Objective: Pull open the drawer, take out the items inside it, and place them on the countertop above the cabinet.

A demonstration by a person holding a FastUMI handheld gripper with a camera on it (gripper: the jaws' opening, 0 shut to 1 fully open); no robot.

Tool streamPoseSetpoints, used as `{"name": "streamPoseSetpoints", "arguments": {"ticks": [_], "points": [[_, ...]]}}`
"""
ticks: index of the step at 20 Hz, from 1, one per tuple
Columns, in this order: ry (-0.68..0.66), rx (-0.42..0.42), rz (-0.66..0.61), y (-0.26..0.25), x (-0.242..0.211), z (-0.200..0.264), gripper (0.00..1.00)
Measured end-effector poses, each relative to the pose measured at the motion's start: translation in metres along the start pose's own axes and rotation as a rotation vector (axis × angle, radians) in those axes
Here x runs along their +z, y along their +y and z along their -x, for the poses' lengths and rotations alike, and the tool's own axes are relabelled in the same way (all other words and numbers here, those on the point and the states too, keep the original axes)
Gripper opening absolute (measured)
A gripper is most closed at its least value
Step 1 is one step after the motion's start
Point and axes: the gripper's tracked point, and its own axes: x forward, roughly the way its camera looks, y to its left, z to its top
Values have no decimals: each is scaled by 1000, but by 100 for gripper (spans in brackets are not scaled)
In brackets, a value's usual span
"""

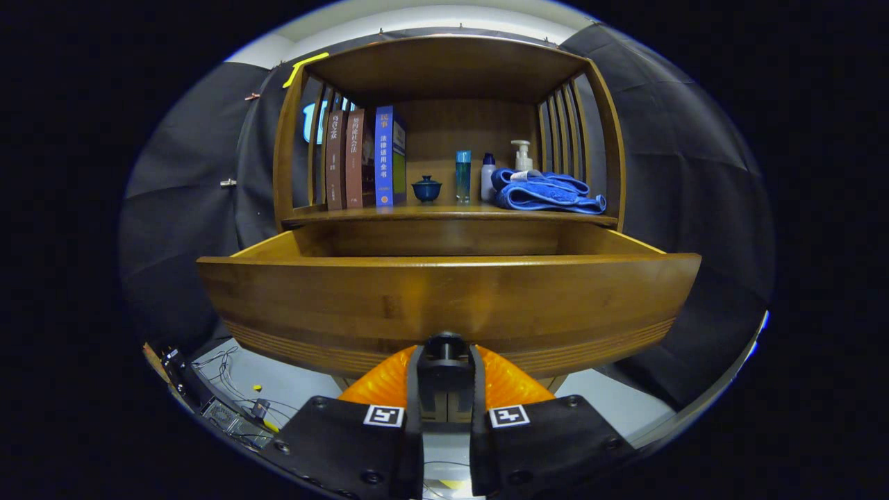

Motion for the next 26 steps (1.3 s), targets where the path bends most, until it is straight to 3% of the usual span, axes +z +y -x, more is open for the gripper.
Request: {"name": "streamPoseSetpoints", "arguments": {"ticks": [1,5,8,13,18,23,26], "points": [[2,1,4,0,0,0,30],[-13,29,17,6,7,8,49],[-62,18,8,-2,30,16,100],[-111,93,-72,5,80,42,100],[-61,114,-24,-4,141,44,100],[110,195,-94,5,184,20,100],[231,194,-11,4,183,-13,100]]}}
